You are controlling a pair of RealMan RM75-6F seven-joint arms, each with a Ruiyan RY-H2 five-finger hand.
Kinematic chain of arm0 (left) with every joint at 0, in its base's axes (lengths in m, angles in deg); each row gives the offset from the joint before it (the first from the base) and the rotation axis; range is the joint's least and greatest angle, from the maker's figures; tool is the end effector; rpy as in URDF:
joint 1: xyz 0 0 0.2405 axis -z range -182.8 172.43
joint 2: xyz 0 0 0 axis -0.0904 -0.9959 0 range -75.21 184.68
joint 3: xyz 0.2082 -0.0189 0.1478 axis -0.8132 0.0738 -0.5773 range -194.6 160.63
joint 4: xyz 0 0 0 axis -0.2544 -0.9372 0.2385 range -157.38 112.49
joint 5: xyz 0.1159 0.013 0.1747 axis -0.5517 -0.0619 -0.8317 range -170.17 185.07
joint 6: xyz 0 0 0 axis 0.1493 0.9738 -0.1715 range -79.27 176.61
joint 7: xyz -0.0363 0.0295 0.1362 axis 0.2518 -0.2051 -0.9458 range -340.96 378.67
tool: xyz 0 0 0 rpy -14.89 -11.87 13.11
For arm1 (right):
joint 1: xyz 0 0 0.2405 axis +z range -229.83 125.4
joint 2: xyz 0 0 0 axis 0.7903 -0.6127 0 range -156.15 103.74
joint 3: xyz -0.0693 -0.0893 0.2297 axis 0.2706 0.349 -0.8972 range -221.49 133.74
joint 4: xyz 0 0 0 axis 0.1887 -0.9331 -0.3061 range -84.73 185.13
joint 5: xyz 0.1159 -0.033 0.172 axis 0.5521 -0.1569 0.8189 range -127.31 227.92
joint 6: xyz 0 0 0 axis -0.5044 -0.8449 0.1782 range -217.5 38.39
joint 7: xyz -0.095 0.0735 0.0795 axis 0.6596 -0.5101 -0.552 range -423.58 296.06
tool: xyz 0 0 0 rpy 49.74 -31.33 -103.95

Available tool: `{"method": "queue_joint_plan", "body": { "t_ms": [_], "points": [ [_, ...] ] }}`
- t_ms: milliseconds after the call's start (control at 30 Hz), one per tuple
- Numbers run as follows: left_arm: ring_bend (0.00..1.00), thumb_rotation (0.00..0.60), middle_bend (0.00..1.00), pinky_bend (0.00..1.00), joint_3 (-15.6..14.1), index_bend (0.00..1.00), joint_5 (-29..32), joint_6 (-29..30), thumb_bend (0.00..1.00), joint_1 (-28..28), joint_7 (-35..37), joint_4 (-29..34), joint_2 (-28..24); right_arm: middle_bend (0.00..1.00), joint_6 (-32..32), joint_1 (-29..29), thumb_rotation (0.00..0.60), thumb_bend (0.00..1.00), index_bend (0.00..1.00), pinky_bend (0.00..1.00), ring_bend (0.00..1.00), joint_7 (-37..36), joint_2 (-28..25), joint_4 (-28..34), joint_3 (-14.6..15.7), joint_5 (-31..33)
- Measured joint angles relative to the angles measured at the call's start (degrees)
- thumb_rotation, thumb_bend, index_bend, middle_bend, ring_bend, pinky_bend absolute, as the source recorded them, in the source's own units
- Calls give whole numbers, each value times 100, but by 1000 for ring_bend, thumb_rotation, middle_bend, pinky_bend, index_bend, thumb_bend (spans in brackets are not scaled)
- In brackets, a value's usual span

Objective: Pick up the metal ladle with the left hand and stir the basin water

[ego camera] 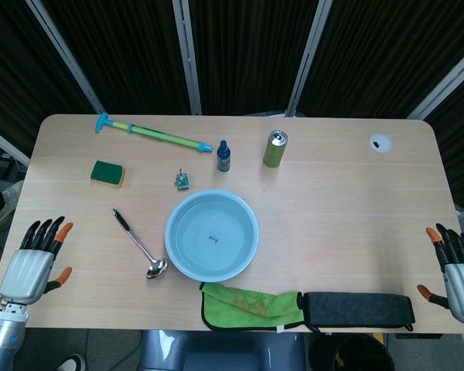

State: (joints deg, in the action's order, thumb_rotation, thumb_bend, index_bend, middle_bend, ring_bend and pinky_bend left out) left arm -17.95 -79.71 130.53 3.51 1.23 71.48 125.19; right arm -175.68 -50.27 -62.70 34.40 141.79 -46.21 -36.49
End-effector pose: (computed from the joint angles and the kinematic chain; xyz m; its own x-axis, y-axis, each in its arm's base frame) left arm -0.2865 0.1839 0.1039 0.5569 0.0828 0.8264 0.8285 -0.1262 -0.5456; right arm -0.3243 -0.1634 0.1808 0.4799 -0.0115 0.8772 -0.8769 0.0243 0.4801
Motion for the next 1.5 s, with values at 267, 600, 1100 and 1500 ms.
{"method": "queue_joint_plan", "body": {
  "t_ms": [267,600,1100,1500],
  "points": [
    [0,600,0,0,14,97,-44,-92,271,64,64,-62,45,0,-68,-38,600,0,0,0,0,-90,-33,20,-2,-14],
    [0,600,0,0,346,234,158,-746,277,601,-92,-357,101,0,69,2,600,0,0,0,0,-168,-54,-3,-42,98],
    [0,600,0,0,631,455,727,-1988,283,1389,355,-1574,855,0,190,65,600,0,0,0,0,-258,-75,-34,-58,147],
    [0,600,0,0,568,486,687,-2746,238,1942,1111,-2851,1758,0,259,81,600,0,0,0,0,-328,-107,-77,-116,296]
  ]
}}
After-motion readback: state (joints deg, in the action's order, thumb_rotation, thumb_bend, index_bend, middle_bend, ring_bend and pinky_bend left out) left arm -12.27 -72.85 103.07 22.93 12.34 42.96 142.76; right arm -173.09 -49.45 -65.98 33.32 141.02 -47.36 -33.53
